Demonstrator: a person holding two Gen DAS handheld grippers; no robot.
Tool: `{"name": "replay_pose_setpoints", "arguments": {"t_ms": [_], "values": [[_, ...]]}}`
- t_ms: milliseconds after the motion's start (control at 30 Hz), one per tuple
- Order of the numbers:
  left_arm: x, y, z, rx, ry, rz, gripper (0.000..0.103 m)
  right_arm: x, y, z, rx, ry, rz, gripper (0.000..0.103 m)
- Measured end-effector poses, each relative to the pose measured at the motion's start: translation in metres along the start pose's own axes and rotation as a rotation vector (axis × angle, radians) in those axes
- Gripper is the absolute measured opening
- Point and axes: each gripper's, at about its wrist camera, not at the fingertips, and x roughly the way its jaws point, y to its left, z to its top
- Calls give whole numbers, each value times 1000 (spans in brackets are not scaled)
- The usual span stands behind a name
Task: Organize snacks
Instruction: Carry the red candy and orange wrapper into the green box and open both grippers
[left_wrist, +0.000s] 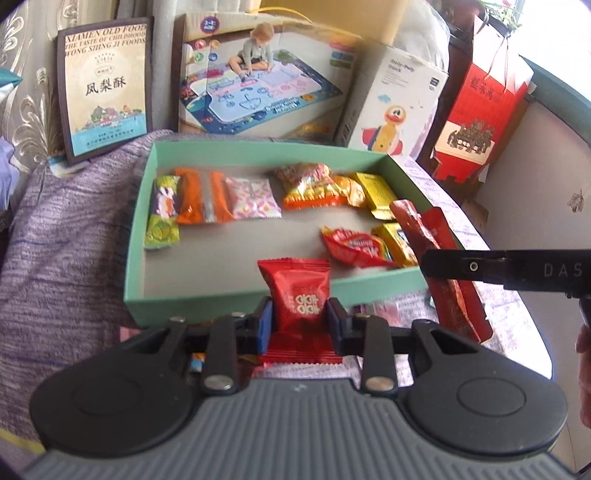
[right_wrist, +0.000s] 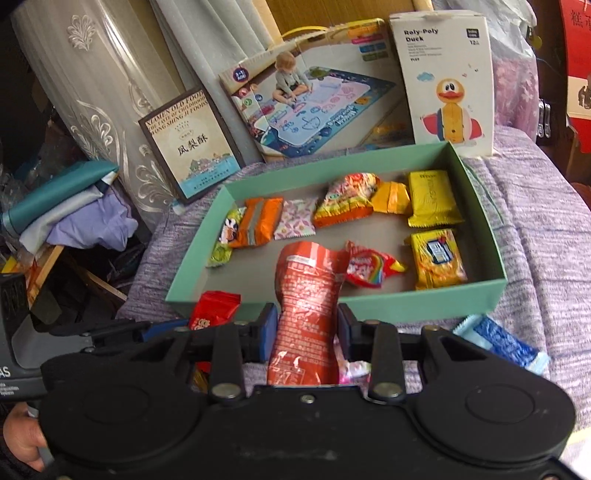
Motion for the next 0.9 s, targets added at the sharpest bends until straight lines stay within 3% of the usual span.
{"name": "replay_pose_setpoints", "arguments": {"t_ms": [167, 300, 467, 733, 767, 800, 833, 867, 900], "values": [[18, 18, 37, -26, -12, 33, 30, 40, 10, 42, 11, -1, 36, 33], [39, 32, 52, -45, 3, 56, 30, 76, 12, 54, 10, 25, 36, 34], [67, 45, 58, -63, 38, 67, 30, 118, 8, 55, 37, 66, 25, 34], [99, 45, 55, -58, 81, 60, 31, 146, -4, 53, 53, 93, 1, 38], [102, 43, 55, -52, 79, 64, 35, 146, -5, 53, 57, 91, -9, 39], [104, 42, 55, -45, 78, 68, 52, 144, -7, 54, 67, 91, -3, 41], [104, 40, 55, -40, 76, 80, 75, 143, -7, 54, 73, 89, 5, 53], [102, 38, 54, -34, 64, 99, 84, 140, -7, 55, 70, 79, 5, 70], [100, 37, 53, -27, 50, 111, 94, 137, -5, 55, 59, 64, -3, 77]]}}
